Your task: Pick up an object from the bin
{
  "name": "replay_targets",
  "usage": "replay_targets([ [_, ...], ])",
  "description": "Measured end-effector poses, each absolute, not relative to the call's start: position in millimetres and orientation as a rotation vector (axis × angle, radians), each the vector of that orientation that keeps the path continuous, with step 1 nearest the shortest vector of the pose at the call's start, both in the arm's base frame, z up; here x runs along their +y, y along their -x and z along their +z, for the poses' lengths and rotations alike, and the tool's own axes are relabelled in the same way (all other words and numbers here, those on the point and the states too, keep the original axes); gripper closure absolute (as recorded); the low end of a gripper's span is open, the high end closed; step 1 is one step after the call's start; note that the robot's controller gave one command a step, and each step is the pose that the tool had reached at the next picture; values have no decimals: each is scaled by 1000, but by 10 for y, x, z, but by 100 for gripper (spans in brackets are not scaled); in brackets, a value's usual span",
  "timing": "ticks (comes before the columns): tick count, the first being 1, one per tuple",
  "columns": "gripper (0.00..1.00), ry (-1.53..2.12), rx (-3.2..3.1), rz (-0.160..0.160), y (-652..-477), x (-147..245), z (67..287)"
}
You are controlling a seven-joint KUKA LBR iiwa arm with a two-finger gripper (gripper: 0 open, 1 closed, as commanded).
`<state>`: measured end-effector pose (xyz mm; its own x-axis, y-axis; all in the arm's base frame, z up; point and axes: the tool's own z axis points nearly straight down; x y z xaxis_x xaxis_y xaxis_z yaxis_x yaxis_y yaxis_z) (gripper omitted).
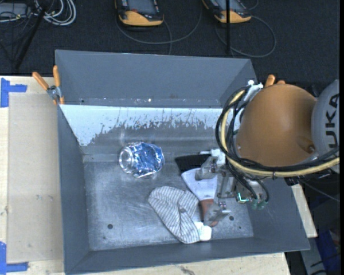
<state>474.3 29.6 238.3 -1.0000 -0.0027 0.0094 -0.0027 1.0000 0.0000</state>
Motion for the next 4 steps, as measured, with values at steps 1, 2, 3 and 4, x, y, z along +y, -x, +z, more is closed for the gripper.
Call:
replay_targets([
  [1,0,-2,-3140,0,-4757,294,2418],
  [2,0,-46,-3149,-1,-4956,303,1973],
  [3,100,-205,-3133,-1,-5025,444,1416],
  [4,100,-204,-3133,-1,-5024,443,1416],
])
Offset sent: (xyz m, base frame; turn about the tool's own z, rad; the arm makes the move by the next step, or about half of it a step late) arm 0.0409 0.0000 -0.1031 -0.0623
